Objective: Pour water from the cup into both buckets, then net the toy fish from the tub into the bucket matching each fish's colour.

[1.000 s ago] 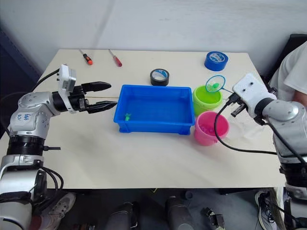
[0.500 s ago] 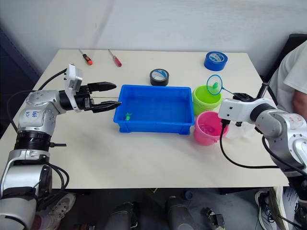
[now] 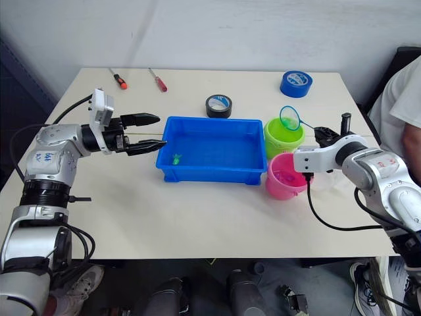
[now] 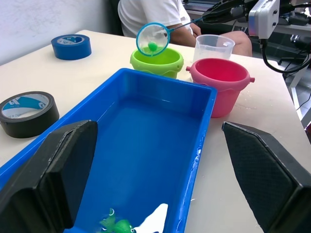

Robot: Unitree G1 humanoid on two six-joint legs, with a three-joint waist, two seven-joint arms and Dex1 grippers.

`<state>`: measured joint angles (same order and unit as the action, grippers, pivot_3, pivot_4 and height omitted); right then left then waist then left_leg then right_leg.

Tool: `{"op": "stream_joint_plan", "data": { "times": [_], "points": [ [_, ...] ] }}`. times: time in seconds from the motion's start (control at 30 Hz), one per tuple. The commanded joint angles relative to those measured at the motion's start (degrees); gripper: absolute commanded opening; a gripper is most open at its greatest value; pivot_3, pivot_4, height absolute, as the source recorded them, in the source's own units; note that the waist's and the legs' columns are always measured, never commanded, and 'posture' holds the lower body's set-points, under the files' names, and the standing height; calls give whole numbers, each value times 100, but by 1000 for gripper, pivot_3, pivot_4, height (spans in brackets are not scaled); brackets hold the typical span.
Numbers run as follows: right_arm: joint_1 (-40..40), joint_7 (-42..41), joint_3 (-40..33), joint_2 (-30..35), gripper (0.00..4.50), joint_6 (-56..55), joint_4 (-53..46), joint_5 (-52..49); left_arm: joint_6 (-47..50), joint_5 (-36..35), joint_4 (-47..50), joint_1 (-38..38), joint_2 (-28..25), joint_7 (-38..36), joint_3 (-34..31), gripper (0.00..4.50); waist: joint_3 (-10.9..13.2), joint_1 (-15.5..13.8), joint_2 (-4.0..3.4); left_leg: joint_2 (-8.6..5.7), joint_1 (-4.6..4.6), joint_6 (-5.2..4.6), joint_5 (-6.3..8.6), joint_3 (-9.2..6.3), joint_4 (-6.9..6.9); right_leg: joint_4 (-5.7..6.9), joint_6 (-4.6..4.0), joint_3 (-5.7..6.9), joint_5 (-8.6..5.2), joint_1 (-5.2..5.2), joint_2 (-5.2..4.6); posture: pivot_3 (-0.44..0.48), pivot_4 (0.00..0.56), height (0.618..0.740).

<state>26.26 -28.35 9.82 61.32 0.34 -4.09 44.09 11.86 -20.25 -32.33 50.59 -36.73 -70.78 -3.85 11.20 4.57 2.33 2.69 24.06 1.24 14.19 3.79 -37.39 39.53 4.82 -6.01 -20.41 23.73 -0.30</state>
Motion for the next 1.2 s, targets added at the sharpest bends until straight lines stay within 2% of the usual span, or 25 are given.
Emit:
{"op": "stream_joint_plan", "data": {
  "times": [0.03, 0.2, 0.3, 0.4, 0.5, 0.63, 0.73, 0.87, 1.03, 1.2],
  "points": [
    [25, 94, -261, 67, 0, -48, -49, 70, -44, -39, 170, -14, -25, 8, -113, 4470, 0, 3, 0, 0, 0, 0, 0, 0, 0, 0, 0, 0, 0, 0, 0, 0, 150, 734],
    [111, -131, -579, -150, 0, 197, -332, -316, 3, -64, 267, -107, -112, 70, -192, 4470, 0, 10, 0, 1, -1, 2, -2, 1, -1, 5, 0, 1, 0, 0, 1, 0, 150, 734],
    [568, -1085, -936, -940, 0, 1571, -926, -1401, 41, -68, 246, -183, -327, 191, -366, 4470, 0, 47, 0, 6, -2, 4, -3, 0, -4, 7, 0, 2, 0, -1, 6, 0, 150, 734],
    [1207, -1896, -948, -1632, 0, 2858, -1189, -2244, 33, -31, 234, -314, -579, 280, -498, 4470, 0, 76, 0, 15, -27, 18, -11, 15, -5, 30, 0, 9, 1, -6, 22, 0, 150, 734],
    [1622, -2380, -915, -2042, 0, 3739, -1184, -2966, 104, -44, 376, -527, -773, 421, -638, 4470, 0, 28, 0, 14, -65, 27, -17, 10, 20, 26, -8, 12, -3, -36, 19, 0, 150, 734],
    [1948, -2981, -372, -2297, 0, 4571, -1047, -3613, 480, -162, 958, -1137, -1037, 703, -944, 4470, 0, 19, 0, 10, -63, 14, -10, 8, 20, 26, -10, 12, -5, -37, 3, 0, 150, 734],
    [2030, -3144, 230, -2269, 0, 4519, -690, -3608, 837, -304, 1564, -1666, -1192, 924, -1231, 4470, 0, 23, 0, 6, -58, 6, -5, 5, 19, 23, -10, 7, -5, -36, -9, 0, 150, 734],
    [2254, -3057, 765, -2589, 0, 4320, -7, -3609, 1318, -531, 2307, -2502, -1482, 1056, -1702, 4470, 0, 53, 1, 5, -51, 2, -3, 2, 20, 18, -10, -1, -5, -32, -11, 0, 150, 734],
    [2495, -3020, 1161, -3036, 0, 4182, 589, -3626, 1650, -759, 2888, -3152, -1657, 1156, -2151, 4470, 0, 74, 2, 7, -52, 4, -3, 0, 23, 24, -13, -1, -6, -26, -7, 0, 150, 734],
    [2719, -2752, 1417, -3628, 0, 4176, 1042, -3569, 1591, -667, 3075, -3519, -1706, 1381, -2306, 4470, -2, 105, 5, 5, -50, 4, -3, -3, 25, 20, -13, 3, -6, -27, -9, 0, 150, 734]
  ]
}}
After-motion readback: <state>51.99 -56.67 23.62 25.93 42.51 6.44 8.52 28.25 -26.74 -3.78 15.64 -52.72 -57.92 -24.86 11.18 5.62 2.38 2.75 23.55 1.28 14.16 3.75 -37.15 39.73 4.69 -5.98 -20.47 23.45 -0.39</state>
